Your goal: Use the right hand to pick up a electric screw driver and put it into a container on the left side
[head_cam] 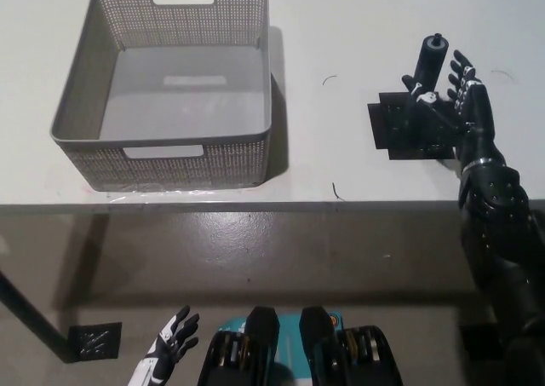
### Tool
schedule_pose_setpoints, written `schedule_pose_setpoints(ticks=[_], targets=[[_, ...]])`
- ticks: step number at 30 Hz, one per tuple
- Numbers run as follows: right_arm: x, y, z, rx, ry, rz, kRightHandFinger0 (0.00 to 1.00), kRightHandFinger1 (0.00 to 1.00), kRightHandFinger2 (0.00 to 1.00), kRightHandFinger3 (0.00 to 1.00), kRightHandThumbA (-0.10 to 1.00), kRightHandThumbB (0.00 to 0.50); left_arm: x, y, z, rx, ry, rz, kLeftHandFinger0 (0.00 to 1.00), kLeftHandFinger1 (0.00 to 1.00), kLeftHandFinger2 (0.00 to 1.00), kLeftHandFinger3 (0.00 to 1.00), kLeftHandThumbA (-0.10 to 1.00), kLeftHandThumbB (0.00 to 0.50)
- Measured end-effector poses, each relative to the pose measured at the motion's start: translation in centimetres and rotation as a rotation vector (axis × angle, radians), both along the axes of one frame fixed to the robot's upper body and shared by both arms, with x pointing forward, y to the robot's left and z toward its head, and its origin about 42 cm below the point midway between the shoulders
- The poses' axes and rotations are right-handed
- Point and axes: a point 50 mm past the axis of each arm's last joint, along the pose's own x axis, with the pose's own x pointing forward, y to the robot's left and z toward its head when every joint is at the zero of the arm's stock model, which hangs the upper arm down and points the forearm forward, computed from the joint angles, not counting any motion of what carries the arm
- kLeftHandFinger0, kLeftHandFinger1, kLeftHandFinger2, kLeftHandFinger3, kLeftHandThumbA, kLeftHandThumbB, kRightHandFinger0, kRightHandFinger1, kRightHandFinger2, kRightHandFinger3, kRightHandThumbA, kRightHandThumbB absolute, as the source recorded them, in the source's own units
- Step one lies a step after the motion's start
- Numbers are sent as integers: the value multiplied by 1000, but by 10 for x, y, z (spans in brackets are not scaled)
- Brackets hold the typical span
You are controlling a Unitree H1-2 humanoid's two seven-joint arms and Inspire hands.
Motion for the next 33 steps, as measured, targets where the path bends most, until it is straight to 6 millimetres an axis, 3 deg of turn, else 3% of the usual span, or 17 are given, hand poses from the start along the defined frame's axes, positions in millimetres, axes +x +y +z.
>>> schedule_pose_setpoints(ticks=[2,7,13,19,24,25,26,27,28,29,30,31,32,33], targets=[[2,0,0,-2,8,0,1000,1000,1000,1000,1000,398,1,0,1,1,-3,-3,1000,1000,1000,1000,1000,169],[9,3,3,4,33,5,1000,1000,1000,1000,1000,414,2,0,1,-4,-6,-7,1000,1000,1000,1000,1000,170],[14,8,-2,14,98,11,1000,1000,1000,1000,1000,396,3,0,2,-3,-7,-11,1000,1000,1000,1000,1000,186],[19,13,1,1,123,24,1000,1000,1000,1000,1000,456,6,0,4,-3,-14,-22,1000,1000,1000,1000,1000,187],[27,20,16,-25,109,40,1000,1000,1000,1000,1000,451,8,2,6,4,-23,-29,1000,1000,1000,1000,1000,182],[27,21,18,-28,108,41,1000,1000,1000,1000,978,491,8,2,6,4,-23,-29,1000,1000,1000,1000,1000,184],[28,22,19,-33,107,42,1000,1000,1000,1000,938,499,9,2,6,5,-23,-29,1000,1000,1000,1000,1000,186],[29,23,20,-41,109,42,943,779,763,894,877,500,9,2,6,5,-23,-30,1000,1000,1000,1000,1000,186],[30,24,21,-52,113,40,805,656,705,808,862,500,9,2,6,6,-23,-31,1000,1000,1000,1000,1000,185],[30,24,21,-62,119,37,367,315,397,396,660,470,9,2,6,6,-24,-33,1000,1000,1000,1000,1000,186],[30,25,21,-69,122,36,29,96,209,52,243,355,9,2,6,6,-24,-35,1000,1000,1000,1000,1000,185],[30,25,21,-89,127,29,6,56,198,10,-31,320,10,2,7,6,-25,-38,1000,1000,1000,1000,1000,180],[30,26,20,-102,133,21,1,44,216,2,-86,302,10,2,7,6,-26,-40,1000,1000,1000,1000,1000,179],[30,26,21,-108,135,12,0,96,387,168,-99,234,10,1,7,6,-27,-42,1000,1000,1000,1000,1000,195]])
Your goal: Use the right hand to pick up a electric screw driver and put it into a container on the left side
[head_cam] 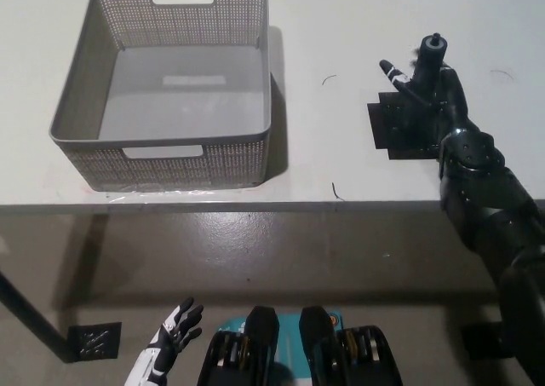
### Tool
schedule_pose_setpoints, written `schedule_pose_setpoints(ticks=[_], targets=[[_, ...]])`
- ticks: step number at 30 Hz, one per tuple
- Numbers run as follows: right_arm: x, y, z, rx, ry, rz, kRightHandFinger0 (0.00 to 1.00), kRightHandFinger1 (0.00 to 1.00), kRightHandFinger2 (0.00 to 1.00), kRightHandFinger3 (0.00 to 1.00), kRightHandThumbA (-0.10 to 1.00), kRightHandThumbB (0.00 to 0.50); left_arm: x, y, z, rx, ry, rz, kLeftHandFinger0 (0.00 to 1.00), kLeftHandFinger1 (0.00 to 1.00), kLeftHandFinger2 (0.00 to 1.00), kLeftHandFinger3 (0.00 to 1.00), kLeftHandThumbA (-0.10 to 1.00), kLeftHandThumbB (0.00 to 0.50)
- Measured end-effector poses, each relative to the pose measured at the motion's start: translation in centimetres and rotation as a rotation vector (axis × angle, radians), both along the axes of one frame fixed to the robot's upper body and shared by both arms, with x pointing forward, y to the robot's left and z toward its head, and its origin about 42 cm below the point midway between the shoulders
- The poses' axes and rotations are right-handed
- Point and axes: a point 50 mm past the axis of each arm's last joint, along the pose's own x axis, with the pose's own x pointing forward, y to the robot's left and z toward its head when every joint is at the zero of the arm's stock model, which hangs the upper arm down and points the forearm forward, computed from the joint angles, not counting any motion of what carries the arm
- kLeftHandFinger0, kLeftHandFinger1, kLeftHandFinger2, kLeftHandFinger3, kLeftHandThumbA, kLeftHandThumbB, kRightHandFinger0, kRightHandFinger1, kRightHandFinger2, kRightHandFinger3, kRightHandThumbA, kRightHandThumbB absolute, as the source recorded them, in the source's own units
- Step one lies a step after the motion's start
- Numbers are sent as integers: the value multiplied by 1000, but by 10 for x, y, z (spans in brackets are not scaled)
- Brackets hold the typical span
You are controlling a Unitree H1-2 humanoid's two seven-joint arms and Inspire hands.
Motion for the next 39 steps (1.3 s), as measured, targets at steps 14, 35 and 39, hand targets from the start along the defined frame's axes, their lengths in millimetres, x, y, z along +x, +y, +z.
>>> schedule_pose_setpoints(ticks=[14,35,39], targets=[[2,22,6,-94,-6,-48,0,285,696,642,-100,156,10,2,8,14,-23,-16,1000,1000,1000,1000,1000,184],[11,29,39,-97,-98,-101,0,183,656,674,-100,114,16,2,11,22,-21,-17,1000,1000,1000,1000,1000,177],[20,49,77,-78,-193,-69,0,189,649,673,-100,131,16,3,10,26,-21,-16,1000,1000,1000,1000,1000,184]])
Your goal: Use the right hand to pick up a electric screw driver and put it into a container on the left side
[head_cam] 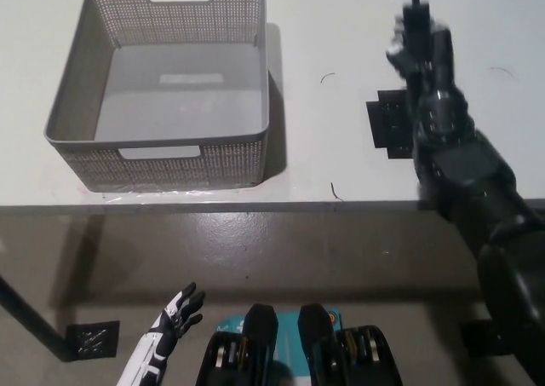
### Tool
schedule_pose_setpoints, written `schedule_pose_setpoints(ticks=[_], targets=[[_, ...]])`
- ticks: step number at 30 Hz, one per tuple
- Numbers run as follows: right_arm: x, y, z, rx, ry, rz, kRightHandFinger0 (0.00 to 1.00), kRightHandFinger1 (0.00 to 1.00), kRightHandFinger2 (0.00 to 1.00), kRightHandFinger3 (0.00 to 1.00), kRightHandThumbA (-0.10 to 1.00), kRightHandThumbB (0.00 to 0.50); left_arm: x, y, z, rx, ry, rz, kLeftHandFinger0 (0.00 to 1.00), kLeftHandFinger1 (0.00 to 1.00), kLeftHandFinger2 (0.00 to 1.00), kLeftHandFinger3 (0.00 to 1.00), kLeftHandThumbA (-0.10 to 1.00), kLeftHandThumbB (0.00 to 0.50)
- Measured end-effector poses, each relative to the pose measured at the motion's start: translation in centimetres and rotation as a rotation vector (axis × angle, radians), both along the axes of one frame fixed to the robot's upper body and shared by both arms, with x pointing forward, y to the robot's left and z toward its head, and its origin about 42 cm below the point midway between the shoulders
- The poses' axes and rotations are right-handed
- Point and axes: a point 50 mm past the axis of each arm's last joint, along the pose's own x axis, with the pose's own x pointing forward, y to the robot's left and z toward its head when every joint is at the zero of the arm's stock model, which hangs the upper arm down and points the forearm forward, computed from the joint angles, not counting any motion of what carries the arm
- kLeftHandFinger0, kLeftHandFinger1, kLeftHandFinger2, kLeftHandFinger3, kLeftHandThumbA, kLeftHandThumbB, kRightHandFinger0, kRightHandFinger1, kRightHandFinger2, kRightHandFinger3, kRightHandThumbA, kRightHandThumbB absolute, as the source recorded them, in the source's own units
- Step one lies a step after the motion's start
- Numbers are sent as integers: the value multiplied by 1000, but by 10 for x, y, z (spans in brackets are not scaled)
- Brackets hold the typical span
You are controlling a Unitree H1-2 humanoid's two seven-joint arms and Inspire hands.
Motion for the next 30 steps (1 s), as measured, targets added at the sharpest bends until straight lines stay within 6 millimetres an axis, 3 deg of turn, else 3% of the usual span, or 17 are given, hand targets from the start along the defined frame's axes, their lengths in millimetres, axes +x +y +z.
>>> schedule_pose_setpoints(ticks=[4,5,8,12,13,14,17,23,28,30], targets=[[3,28,35,7,-89,50,0,200,657,649,-100,138,0,0,0,1,1,0,1000,1000,1000,1000,1000,186],[3,32,39,5,-96,56,0,178,622,597,-100,149,0,0,0,1,1,0,1000,1000,1000,1000,1000,184],[2,54,52,-7,-131,87,0,209,649,629,-100,139,0,0,0,4,0,0,1000,1000,1000,1000,1000,169],[-1,76,59,4,-142,123,0,270,675,716,-100,140,0,0,0,6,-1,1,1000,1000,1000,1000,1000,174],[-3,85,61,8,-145,137,0,155,522,691,-100,146,0,0,0,6,-1,1,1000,1000,1000,1000,1000,171],[-4,91,63,9,-148,147,0,141,512,687,-100,142,0,0,0,7,-2,1,1000,1000,1000,1000,1000,166],[-8,111,70,10,-159,181,0,193,657,712,-100,136,0,0,0,11,-2,2,1000,1000,1000,1000,1000,171],[-23,162,83,17,-182,271,0,215,605,649,-100,136,0,-1,1,20,-4,-2,1000,1000,1000,1000,1000,186],[-40,200,81,35,-174,339,0,182,603,637,-100,135,0,-2,1,23,-4,-5,1000,1000,1000,1000,1000,214],[-46,212,79,39,-169,361,0,162,614,585,-100,140,0,-2,1,26,-4,-6,1000,1000,1000,1000,1000,211]])
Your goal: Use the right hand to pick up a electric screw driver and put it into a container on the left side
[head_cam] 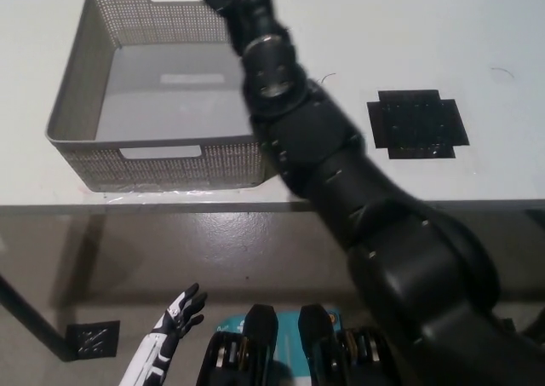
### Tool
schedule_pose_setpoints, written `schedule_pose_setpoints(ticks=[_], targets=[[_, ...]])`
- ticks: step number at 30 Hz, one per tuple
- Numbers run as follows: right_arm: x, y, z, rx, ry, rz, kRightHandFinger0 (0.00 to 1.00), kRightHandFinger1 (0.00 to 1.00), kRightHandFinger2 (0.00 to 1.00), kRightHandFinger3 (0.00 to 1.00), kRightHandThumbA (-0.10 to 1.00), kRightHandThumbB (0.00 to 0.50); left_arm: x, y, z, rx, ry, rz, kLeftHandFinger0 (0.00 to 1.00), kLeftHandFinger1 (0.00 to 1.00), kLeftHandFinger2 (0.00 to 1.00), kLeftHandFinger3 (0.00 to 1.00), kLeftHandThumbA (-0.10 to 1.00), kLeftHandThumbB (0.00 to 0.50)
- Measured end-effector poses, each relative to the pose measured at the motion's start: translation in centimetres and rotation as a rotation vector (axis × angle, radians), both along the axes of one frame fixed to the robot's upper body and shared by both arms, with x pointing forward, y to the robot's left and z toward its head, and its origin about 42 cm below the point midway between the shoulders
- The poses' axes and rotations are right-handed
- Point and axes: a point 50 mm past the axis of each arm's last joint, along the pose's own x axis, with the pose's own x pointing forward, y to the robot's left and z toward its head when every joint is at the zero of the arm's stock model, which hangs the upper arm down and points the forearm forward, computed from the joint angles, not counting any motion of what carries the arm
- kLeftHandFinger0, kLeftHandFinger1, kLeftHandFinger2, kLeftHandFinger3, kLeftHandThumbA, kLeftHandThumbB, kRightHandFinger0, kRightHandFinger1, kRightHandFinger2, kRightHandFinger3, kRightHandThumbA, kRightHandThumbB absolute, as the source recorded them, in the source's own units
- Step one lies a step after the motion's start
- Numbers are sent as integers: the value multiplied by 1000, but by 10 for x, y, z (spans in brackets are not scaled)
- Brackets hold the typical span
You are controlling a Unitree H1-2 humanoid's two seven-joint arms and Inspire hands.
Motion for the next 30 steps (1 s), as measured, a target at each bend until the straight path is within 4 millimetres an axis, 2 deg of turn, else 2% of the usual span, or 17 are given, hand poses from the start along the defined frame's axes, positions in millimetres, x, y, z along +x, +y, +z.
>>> schedule_pose_setpoints(ticks=[3,6,8,10,13,16,19,22,24,27,28,29,30], targets=[[-5,10,-2,0,6,19,0,149,629,586,-100,139,0,0,0,2,-1,-1,1000,1000,1000,1000,1000,222],[-8,15,-5,0,15,28,0,156,649,603,-100,143,0,-1,1,1,0,-5,1000,1000,1000,1000,1000,211],[-9,17,-9,-3,25,29,0,186,676,652,-100,130,0,-1,2,1,-3,-7,1000,1000,1000,1000,1000,204],[-10,17,-16,-8,41,28,0,214,703,675,-100,133,1,-1,3,2,-6,-8,1000,1000,1000,1000,1000,219],[-10,12,-34,-16,81,19,0,294,759,756,-100,100,1,-1,4,3,-6,-8,1000,1000,1000,1000,1000,207],[-12,7,-55,-24,125,8,0,355,823,753,-100,98,1,-1,4,3,-4,-8,1000,1000,1000,1000,1000,196],[-12,1,-70,-29,162,-2,0,374,830,714,-100,111,1,-2,4,3,-1,-10,1000,1000,1000,1000,1000,189],[-11,-5,-79,-36,182,-12,0,379,829,720,-100,145,1,-2,4,4,0,-12,1000,1000,1000,1000,1000,189],[-9,-10,-81,-38,186,-18,0,377,831,746,-100,146,2,-2,4,4,0,-14,1000,1000,1000,1000,1000,189],[-5,-18,-80,-38,187,-21,1,385,840,830,-100,161,4,-3,5,5,-5,-21,1000,1000,1000,1000,1000,188],[-4,-20,-80,-37,189,-22,34,433,873,871,-100,165,4,-3,6,6,-6,-23,1000,1000,1000,1000,1000,188],[-3,-23,-80,-36,190,-22,197,585,972,948,-26,168,5,-3,7,7,-8,-26,1000,1000,1000,1000,1000,188],[-2,-25,-80,-37,191,-21,255,552,830,809,38,170,7,-3,7,9,-11,-31,1000,1000,1000,1000,1000,190]])
